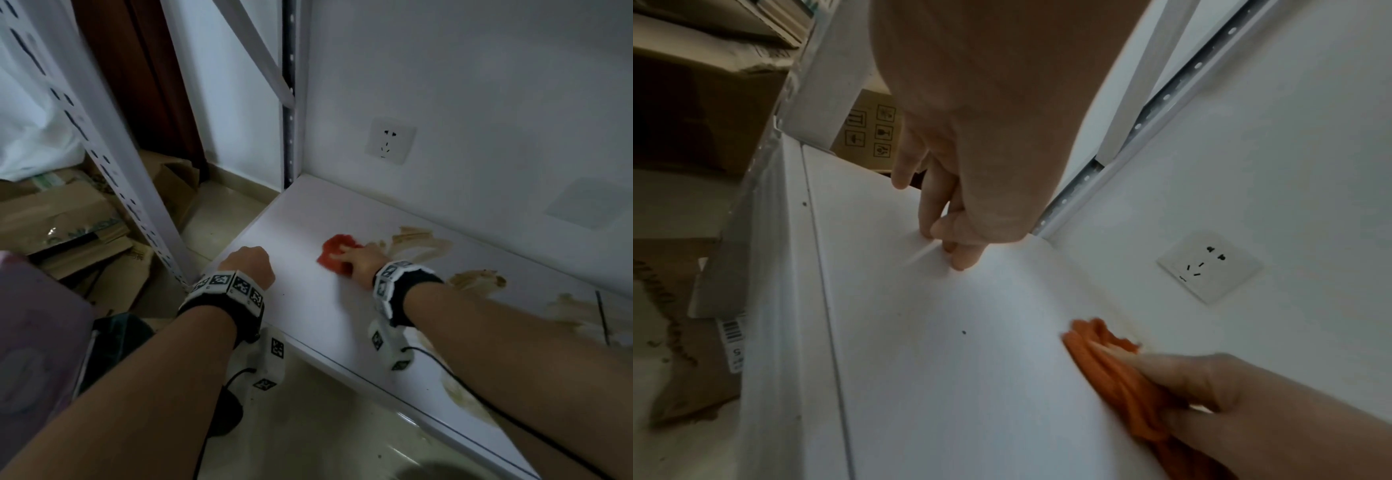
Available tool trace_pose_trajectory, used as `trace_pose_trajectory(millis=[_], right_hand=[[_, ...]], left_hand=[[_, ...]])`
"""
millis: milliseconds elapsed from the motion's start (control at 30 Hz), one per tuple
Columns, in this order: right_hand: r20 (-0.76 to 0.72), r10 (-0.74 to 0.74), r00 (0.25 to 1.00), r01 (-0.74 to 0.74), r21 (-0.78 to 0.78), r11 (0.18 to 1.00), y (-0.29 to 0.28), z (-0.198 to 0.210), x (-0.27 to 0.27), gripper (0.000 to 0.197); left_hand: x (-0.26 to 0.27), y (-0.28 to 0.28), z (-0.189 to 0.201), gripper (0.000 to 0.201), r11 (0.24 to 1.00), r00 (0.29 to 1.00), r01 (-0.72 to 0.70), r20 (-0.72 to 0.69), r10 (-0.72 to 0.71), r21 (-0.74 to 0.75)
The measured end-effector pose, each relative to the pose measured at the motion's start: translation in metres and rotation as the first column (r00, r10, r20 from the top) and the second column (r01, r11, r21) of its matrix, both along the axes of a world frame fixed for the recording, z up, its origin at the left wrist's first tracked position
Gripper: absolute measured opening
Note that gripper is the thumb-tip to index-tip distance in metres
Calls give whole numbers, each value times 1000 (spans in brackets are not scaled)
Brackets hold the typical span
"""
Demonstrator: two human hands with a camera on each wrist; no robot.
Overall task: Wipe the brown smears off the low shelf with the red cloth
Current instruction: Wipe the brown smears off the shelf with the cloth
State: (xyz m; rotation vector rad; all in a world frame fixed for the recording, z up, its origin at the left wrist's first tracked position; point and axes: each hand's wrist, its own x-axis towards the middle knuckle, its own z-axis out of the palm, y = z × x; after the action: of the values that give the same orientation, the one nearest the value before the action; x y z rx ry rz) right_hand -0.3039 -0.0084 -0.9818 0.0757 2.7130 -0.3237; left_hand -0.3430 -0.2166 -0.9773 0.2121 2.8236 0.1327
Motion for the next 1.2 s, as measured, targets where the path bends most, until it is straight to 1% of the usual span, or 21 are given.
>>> trace_pose_trajectory(millis=[100, 167, 300, 433, 533, 600, 633, 700, 800, 867, 933, 1033, 1067, 1133, 1200], right_hand=[[-7, -14, 1000, 15, 39, 999, 13, 1, 1, 46], [2, -22, 1000, 22, 26, 999, 3, 3, 3, 46], [11, 32, 999, -32, -31, 999, -24, 3, 12, 48], [49, 144, 988, -140, -80, 987, -49, 5, 33, 46], [53, 272, 961, -268, -75, 961, -51, 7, 52, 46], [67, 342, 937, -337, -80, 938, -44, 10, 63, 38], [81, 341, 937, -333, -93, 938, -38, 11, 66, 37], [61, 321, 945, -314, -94, 945, -23, 15, 65, 42], [-3, 190, 982, -190, -61, 980, -13, 18, 50, 42], [28, 144, 989, -143, -34, 989, -23, 21, 39, 42], [58, 158, 986, -157, -23, 987, -41, 21, 31, 42], [75, 201, 977, -195, -82, 977, -74, 12, 27, 42], [87, 198, 976, -190, -96, 977, -83, 6, 28, 41], [113, 203, 973, -195, -82, 977, -90, 0, 33, 37], [123, 240, 963, -232, -80, 969, -83, 2, 41, 35]], left_hand=[[-3, 0, -2, 18, 1000, 1000, 1, -11, -1, -6], [-6, 0, -4, 20, 1000, 1000, -4, -6, 4, -8], [-8, -1, -5, 16, 1000, 1000, 4, -5, -4, 2], [-11, -3, -8, 25, 999, 999, 36, 25, -36, -9], [-11, -2, -8, 28, 999, 998, 44, 39, -44, -8], [-9, -1, -7, 26, 1000, 999, 15, 39, -15, -5], [-9, 0, -6, 25, 1000, 999, 0, 33, 0, -4], [-9, 0, -7, 24, 1000, 999, -22, 24, 22, 0], [-8, -1, -9, 24, 999, 999, -31, 38, 31, 5], [-8, -2, -10, 24, 999, 999, -28, 44, 27, 16], [-8, -1, -9, 24, 1000, 999, -21, 37, 20, 14], [-10, 0, -9, 18, 1000, 1000, -2, 25, 2, -1], [-10, 0, -9, 21, 1000, 999, 2, 33, -2, -7], [-9, 0, -7, 24, 999, 999, 18, 41, -16, -31], [-8, 0, -1, 23, 999, 998, 26, 60, -24, -37]])
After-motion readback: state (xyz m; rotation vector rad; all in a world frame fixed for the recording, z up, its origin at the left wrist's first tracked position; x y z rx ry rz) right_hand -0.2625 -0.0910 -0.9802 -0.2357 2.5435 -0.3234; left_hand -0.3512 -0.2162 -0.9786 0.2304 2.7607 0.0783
